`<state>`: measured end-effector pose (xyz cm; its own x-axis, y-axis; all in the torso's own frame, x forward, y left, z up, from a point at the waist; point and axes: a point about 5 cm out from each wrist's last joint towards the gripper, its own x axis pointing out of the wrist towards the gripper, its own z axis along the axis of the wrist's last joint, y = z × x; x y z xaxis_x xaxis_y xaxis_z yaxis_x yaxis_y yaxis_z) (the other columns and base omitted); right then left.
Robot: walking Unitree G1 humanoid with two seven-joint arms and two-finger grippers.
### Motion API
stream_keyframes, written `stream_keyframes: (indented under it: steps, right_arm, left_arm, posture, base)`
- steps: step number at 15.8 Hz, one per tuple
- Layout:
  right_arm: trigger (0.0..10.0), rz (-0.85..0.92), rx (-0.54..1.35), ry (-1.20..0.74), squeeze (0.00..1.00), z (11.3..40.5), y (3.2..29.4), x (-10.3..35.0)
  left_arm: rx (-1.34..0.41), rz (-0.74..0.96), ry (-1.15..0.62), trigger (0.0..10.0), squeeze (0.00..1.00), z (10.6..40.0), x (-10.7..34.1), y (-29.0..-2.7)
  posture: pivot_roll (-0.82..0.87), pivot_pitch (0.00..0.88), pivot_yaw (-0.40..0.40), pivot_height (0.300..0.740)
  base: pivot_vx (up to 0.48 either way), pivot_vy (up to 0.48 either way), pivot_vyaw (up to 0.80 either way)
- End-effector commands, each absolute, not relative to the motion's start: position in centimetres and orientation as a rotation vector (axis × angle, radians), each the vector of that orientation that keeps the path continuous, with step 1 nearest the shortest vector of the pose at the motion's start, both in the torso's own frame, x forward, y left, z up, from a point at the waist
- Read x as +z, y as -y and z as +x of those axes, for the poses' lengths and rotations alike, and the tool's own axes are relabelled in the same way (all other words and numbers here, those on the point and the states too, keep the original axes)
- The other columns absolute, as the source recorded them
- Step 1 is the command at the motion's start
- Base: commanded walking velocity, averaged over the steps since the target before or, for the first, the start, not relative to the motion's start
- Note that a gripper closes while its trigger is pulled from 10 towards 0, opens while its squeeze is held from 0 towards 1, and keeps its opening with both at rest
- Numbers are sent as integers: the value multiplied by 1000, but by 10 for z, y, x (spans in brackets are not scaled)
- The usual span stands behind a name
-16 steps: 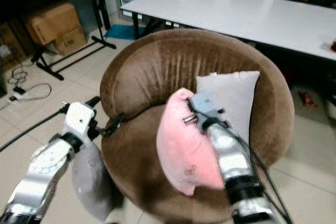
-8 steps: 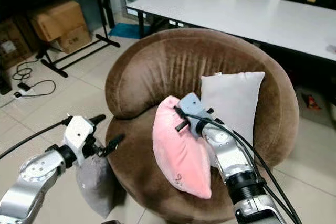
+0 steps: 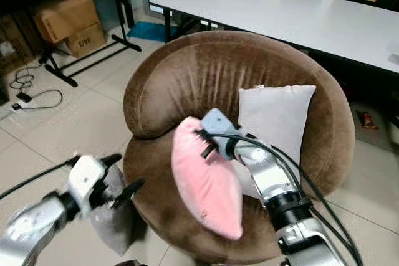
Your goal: Move the pillow to the sofa from floor
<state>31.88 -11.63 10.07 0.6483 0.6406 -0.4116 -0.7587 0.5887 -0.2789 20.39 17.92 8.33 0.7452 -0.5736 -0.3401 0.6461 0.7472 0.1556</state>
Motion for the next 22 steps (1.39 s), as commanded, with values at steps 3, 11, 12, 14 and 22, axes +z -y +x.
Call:
stream_keyframes:
  steps: [3, 11, 12, 14, 22]
  right_arm:
    - [10000, -480, 912, -234, 0, 312, 120, 126]
    - [10000, -584, 729, -340, 0, 318, 139, 132]
    - [10000, -596, 692, -352, 0, 321, 138, 129]
    - [10000, -598, 615, -343, 0, 334, 128, 121]
    - [10000, -1088, 356, -145, 1000, 395, 109, 139]
  left_arm:
    - [-684, 268, -292, 10000, 0, 198, 86, -180]
    - [-680, 273, -302, 10000, 0, 201, 89, -180]
    - [-680, 273, -302, 10000, 0, 202, 89, -180]
    - [-682, 273, -303, 10000, 0, 204, 89, -180]
    - [-686, 314, -299, 10000, 0, 218, 91, -184]
  posture:
    - [-20, 0, -53, 740]
    - [-22, 0, -47, 740]
    - [-23, 0, -44, 740]
    - [-26, 0, -36, 740]
    - [-26, 0, -12, 740]
  base:
    - [0, 0, 0]
    - [0, 0, 0]
    - [0, 0, 0]
    - [0, 0, 0]
    - [0, 0, 0]
